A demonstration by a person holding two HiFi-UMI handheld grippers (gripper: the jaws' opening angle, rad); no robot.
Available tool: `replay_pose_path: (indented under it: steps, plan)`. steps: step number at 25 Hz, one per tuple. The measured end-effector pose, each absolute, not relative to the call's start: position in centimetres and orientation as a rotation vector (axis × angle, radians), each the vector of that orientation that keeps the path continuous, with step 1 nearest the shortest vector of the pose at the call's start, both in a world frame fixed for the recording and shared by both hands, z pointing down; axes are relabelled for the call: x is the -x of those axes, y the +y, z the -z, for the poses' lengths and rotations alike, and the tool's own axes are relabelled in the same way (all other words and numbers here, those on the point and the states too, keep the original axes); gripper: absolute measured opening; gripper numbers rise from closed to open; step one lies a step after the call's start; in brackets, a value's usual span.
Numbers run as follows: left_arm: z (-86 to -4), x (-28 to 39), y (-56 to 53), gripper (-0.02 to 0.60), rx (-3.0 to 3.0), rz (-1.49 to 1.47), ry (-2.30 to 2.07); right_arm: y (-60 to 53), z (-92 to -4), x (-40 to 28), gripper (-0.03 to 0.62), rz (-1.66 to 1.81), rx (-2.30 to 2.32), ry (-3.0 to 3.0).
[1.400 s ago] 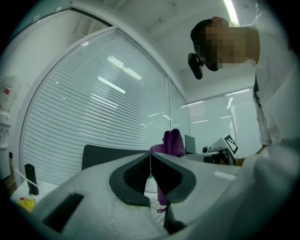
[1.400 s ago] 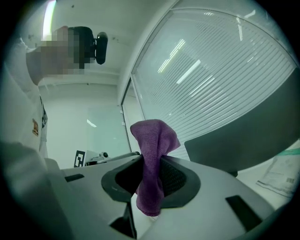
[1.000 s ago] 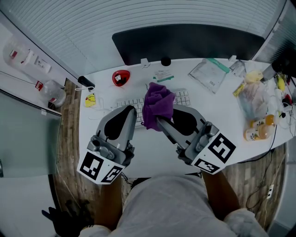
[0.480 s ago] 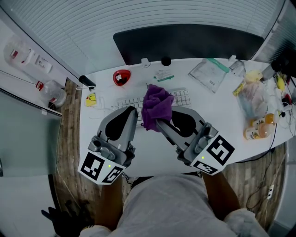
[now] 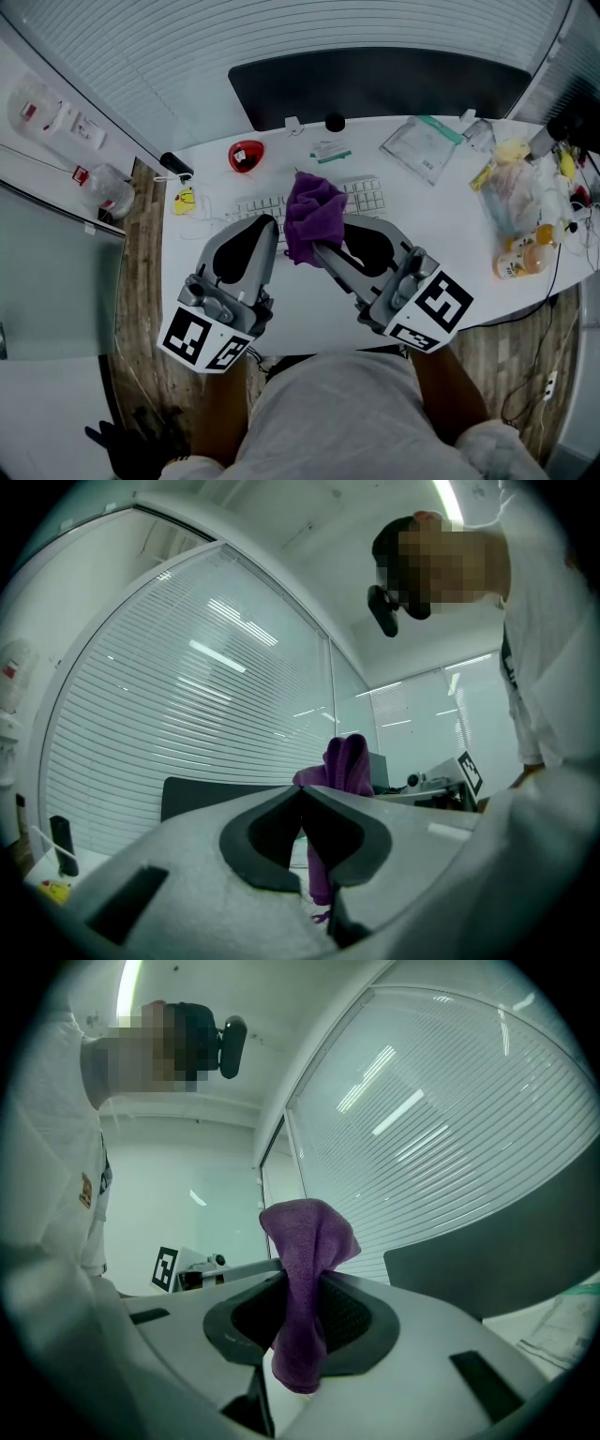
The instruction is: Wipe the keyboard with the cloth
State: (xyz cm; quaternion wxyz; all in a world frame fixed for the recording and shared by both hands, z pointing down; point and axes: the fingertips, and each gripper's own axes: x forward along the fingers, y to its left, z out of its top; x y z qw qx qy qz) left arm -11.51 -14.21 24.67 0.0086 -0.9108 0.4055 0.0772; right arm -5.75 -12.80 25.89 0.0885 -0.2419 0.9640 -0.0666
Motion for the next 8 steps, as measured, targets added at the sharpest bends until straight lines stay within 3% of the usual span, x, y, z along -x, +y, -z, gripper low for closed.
replay_pose_path:
  steps: [8]
  plan:
    - [-24.57, 11.33, -14.01, 0.015, 2.849, -0.240, 1.257, -12.51, -25.94, 5.76, 0.084, 0.197, 0.719, 2.874]
